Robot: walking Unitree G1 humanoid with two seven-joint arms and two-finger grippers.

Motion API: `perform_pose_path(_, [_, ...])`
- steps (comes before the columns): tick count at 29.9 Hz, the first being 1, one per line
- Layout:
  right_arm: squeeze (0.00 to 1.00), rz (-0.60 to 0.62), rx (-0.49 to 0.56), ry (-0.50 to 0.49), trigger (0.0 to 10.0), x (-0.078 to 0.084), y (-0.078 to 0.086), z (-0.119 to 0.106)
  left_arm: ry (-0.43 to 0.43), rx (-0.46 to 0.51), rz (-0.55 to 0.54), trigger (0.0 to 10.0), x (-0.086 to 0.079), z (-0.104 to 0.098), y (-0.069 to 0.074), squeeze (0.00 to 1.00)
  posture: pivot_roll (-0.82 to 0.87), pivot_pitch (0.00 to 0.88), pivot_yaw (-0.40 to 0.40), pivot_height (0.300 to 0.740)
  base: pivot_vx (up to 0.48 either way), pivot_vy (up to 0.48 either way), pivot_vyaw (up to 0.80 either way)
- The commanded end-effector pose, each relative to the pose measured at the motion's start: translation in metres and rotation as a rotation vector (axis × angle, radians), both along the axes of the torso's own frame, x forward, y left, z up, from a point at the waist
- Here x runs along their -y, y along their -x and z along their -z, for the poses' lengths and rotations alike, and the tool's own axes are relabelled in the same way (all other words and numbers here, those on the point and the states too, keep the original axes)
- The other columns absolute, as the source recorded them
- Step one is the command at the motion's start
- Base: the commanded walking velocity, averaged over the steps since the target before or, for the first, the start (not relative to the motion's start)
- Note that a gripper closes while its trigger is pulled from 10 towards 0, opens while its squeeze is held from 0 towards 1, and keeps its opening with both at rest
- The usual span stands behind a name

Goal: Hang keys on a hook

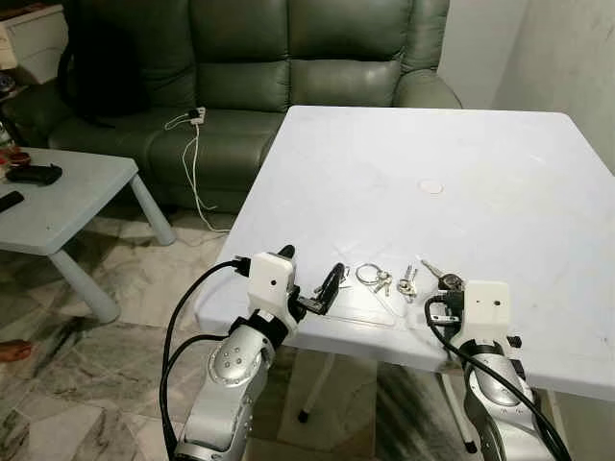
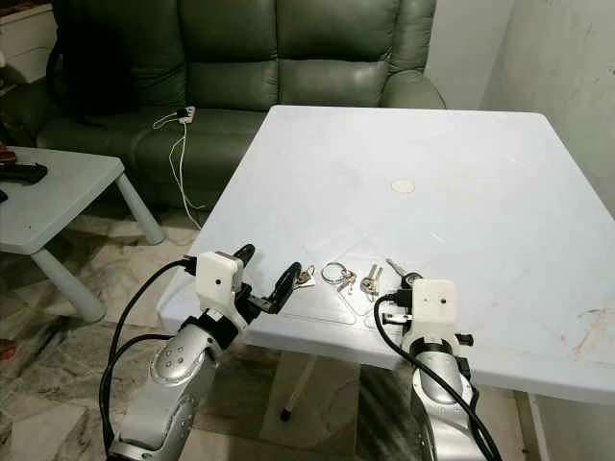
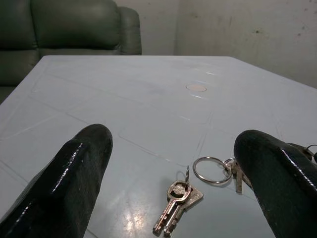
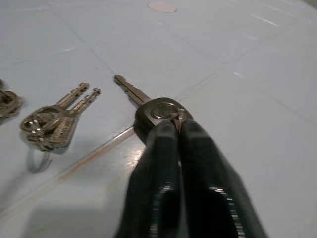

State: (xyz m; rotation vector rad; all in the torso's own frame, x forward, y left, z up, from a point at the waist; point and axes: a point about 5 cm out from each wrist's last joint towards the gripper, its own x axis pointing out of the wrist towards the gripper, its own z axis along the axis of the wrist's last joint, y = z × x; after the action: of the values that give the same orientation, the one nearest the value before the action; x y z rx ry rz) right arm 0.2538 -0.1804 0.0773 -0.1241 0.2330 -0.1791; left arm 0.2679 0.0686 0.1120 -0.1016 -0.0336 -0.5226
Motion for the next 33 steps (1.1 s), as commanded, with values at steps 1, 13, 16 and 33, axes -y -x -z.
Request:
perform_pose_path(1, [0.03, 0.020, -0.006, 0.026, 0.0, 0.002, -0.002, -0.001, 0.005, 0.009, 0.004, 10.0, 0.001, -0.004, 0.000, 0.00, -0.07, 0.006, 0.017, 0.740, 0.000, 0.000, 0.00])
perform_pose_path(13, [0.08, 0.023, -0.007, 0.073, 0.0, 0.003, 0.001, 0.002, 0.013, 0.009, 0.000, 10.0, 0.001, -0.005, 0.000, 0.00, -0.07, 0.004, 0.014, 0.740, 0.000, 0.000, 0.00])
perform_pose_path(16, [0.09, 0.034, -0.015, 0.062, 0.0, 0.003, 0.001, 0.002, 0.015, 0.006, 0.000, 10.0, 0.000, -0.004, 0.001, 0.00, -0.07, 0.005, 0.014, 0.740, 0.000, 0.000, 0.00])
perform_pose_path(33, [0.00, -0.240, 0.389, -0.189, 10.0, -0.015, -0.002, -0.046, 0.110, 0.059, -0.162, 10.0, -0.031, -0.022, -0.020, 0.00, -0.07, 0.000, 0.010, 0.740, 0.000, 0.000, 0.00])
